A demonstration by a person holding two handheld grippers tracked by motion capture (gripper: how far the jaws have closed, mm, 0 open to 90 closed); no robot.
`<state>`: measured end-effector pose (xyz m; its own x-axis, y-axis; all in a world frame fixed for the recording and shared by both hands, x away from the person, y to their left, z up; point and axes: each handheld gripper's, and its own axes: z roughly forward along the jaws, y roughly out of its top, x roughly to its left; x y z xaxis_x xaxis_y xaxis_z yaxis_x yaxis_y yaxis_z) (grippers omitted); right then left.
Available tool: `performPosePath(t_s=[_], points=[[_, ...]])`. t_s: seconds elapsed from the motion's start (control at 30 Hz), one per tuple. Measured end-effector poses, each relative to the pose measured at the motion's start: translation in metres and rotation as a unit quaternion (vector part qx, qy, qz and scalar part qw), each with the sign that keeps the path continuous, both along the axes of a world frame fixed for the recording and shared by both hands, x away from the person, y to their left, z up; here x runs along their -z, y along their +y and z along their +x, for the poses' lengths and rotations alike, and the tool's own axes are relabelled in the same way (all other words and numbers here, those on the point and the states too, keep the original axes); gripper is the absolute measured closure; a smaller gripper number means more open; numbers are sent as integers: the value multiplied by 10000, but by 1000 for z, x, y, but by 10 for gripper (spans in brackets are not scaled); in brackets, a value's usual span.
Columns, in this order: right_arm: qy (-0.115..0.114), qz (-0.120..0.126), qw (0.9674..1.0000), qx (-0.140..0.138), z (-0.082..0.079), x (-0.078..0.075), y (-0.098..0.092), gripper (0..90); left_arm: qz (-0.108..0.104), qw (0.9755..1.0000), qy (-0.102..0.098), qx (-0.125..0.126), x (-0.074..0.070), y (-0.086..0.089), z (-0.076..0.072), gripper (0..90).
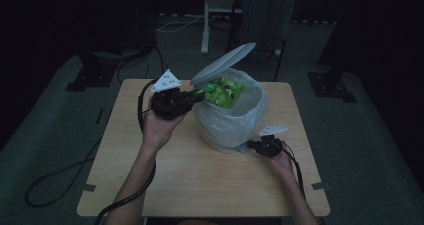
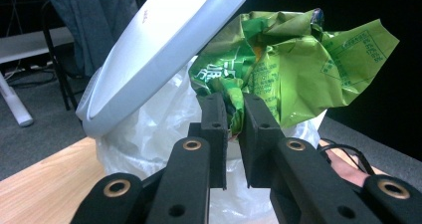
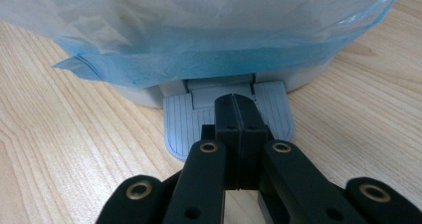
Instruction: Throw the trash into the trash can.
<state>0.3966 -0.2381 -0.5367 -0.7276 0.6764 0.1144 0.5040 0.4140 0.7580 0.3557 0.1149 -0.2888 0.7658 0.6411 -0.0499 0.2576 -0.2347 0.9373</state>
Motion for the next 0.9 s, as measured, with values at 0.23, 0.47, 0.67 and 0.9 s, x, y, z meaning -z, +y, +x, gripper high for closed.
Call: performPosePath(t_s=[0.23, 0.47, 0.67, 0.9], points=[[-1, -1, 10000, -1, 0, 0, 0, 900, -5, 10000, -9, 1, -2, -8, 7, 821], [-5, -7, 10000, -2, 0, 0, 0, 900, 3, 10000, -3, -4, -1, -13, 11, 821], [-3, -8, 10000, -9, 0, 0, 0, 900, 7, 10000, 4, -8, 0, -17, 17, 820], [-4, -8, 10000, -9, 0, 0, 0, 900, 17, 10000, 4, -19, -1, -22, 20, 819]])
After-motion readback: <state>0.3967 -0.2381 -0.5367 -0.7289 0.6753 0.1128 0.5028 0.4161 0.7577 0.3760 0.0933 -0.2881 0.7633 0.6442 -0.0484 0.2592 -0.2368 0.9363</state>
